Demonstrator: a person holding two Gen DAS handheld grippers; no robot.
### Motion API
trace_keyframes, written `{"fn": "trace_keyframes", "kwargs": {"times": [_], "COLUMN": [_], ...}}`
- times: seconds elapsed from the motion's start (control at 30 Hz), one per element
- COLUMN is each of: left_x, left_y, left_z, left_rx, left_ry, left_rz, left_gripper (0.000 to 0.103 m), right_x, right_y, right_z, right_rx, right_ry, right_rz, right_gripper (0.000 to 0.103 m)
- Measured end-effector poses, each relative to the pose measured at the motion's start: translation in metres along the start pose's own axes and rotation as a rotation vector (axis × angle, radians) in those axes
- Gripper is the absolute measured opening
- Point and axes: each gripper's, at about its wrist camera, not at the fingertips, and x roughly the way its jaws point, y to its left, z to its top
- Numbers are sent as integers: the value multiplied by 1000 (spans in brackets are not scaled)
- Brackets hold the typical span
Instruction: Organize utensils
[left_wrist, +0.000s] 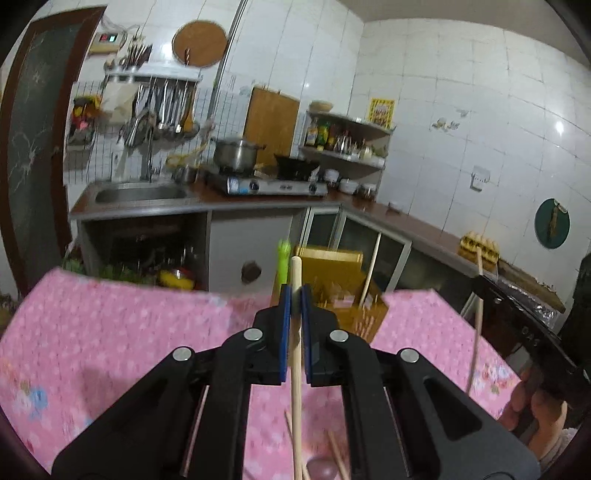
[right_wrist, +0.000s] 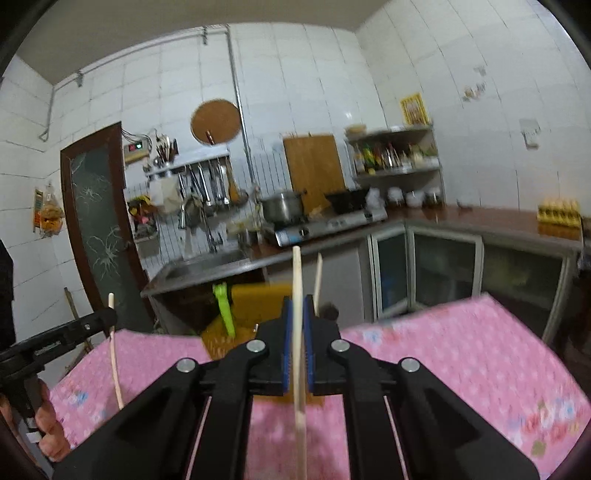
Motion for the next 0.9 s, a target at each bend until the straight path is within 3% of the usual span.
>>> {"fn": "trace_keyframes", "kwargs": {"times": [0.23,0.43,0.57,0.67,0.9], "left_x": [21,59,91,115,146], "left_y": [-25,-37,-37,-39,-35], "left_z": [63,93,93,87,71], "left_rx": [54,79,86,104,109], "left_ry": [-172,-283,-311,-326,-302], "left_rz": [3,35,60,79,88], "left_gripper": [4,4,4,4,4], "right_x": [45,89,109,121,148], "right_y": [14,12,13,20,16], "right_z": [51,71,77,76,51], "right_rx": [5,27,43,-12,-52], "right_ry": [-151,-230,-281,-308,-253], "right_rz": [51,31,21,5,-10], "right_gripper": [6,6,6,6,6]}}
